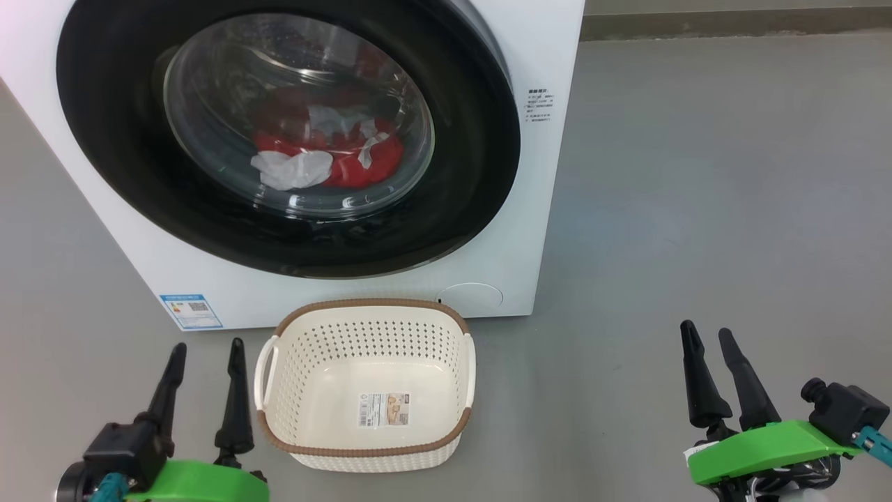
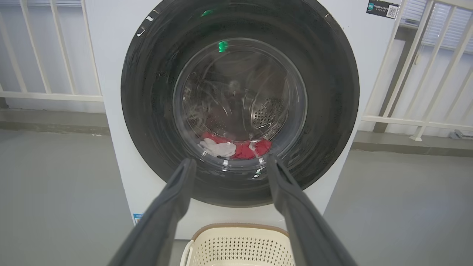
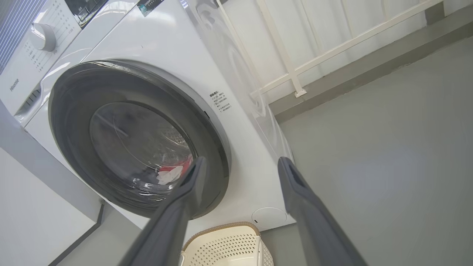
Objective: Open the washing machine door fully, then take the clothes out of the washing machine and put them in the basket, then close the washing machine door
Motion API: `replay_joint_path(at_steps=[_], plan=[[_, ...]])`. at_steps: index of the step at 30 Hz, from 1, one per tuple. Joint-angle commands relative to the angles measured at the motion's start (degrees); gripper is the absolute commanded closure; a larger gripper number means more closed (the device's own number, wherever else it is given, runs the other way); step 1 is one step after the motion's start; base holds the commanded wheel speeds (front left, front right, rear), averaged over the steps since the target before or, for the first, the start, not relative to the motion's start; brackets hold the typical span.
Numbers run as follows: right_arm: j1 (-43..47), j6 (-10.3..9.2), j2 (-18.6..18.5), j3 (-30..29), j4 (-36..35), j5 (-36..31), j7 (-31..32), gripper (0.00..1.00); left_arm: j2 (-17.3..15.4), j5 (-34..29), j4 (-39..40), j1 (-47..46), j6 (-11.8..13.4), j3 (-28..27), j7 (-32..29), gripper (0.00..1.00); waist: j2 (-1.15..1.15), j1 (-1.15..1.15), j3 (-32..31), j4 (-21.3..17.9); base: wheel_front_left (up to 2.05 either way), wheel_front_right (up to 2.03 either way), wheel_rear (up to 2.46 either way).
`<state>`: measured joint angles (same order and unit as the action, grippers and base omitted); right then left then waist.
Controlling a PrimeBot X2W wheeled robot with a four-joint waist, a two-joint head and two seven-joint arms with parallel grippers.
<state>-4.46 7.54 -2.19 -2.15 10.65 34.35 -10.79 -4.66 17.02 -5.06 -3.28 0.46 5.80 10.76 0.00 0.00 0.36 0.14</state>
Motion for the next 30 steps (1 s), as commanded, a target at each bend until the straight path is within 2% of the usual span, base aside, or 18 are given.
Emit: replay_joint_path(at_steps=[1, 21, 30], plan=[[-2.50, -0.05, -0.52, 1.41, -1.90, -1.94, -0.84, 0.00, -1.20, -1.95, 2.08, -2.85, 0.67, -1.20, 0.83, 0.00, 0.00, 0.00, 0.01, -0.04, 0.00, 0.00, 0.00], [-3.46, -0.05, -0.69, 1.02, -3.53, -18.99, -4.19, 0.00, -3.05, -16.73, 3.82, -3.73, 2.98, 1.57, 4.22, 0.00, 0.00, 0.00, 0.01, 0.08, 0.00, 0.00, 0.00], [-3.23, -0.05, -0.69, 0.46, -3.32, -20.04, -4.20, 0.00, -3.16, -16.34, 3.20, -3.55, 3.34, 1.72, 4.24, 0.00, 0.00, 0.00, -0.21, 0.11, 0.00, 0.00, 0.00]])
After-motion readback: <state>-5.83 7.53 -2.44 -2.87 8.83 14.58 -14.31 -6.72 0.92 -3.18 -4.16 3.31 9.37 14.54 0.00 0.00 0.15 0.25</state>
